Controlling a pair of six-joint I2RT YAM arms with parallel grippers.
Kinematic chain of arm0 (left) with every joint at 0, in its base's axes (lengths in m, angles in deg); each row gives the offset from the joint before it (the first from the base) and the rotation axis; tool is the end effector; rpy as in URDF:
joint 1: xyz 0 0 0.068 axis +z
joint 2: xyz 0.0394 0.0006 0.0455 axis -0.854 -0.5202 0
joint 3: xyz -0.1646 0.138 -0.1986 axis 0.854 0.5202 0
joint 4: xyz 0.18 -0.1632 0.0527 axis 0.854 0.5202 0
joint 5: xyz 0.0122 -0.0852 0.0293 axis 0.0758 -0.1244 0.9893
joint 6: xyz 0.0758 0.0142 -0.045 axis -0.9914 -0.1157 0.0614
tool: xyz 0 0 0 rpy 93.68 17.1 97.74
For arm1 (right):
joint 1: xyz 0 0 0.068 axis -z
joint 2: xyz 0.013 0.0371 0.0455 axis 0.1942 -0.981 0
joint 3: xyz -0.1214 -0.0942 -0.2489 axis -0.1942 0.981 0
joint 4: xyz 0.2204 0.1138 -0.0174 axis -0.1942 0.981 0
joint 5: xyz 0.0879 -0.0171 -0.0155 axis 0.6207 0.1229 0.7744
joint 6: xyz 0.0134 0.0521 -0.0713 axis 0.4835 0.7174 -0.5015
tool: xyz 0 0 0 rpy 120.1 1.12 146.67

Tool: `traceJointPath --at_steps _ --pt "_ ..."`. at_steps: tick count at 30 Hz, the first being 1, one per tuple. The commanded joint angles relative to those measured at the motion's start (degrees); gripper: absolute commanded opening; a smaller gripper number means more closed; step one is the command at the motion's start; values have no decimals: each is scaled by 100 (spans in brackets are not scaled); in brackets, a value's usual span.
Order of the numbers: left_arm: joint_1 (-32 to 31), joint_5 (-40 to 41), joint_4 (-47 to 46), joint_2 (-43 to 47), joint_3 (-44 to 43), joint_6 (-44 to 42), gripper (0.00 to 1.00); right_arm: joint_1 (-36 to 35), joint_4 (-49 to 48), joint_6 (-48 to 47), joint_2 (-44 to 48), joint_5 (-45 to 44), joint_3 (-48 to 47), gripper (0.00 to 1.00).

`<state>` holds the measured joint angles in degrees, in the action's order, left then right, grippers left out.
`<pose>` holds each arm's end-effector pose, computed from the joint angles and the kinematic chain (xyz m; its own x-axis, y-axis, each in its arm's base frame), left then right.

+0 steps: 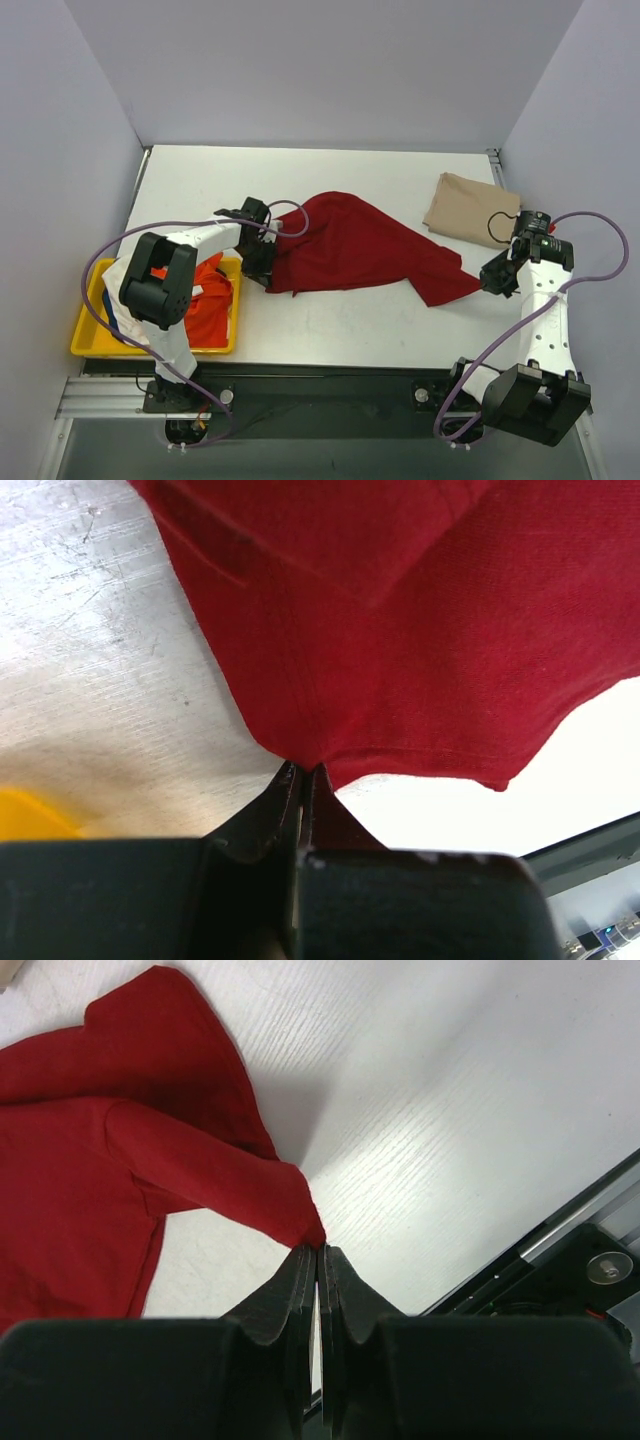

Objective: Fold and stack the t-shirts

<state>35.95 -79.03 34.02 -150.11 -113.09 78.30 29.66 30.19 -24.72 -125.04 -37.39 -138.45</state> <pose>0.3090 -0.1500 0.1402 -0.9772 0.1714 -0.1255 0.2001 0.9412 -0.2723 0.2056 -0.0684 0.2798 -0.4325 0.7861 -0.4416 0.7287 0.5932 0.3423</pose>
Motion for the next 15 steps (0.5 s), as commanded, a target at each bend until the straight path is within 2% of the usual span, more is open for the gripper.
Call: traceJointPath --at_steps 1,6,10,13,15 --pt "20 148 -290 -185 -49 -82 0 35 131 21 92 148 -253 0" --pt "204 34 166 341 -681 14 0 -9 131 -67 49 280 -815 0" --pt "493 60 405 895 -1568 225 0 -70 140 -120 57 236 -1571 0" --pt "696 42 536 1291 -2026 497 0 -70 123 -137 31 193 -2335 0" --pt "872 51 729 1449 -2693 629 0 -88 61 -181 -65 184 -2915 0"
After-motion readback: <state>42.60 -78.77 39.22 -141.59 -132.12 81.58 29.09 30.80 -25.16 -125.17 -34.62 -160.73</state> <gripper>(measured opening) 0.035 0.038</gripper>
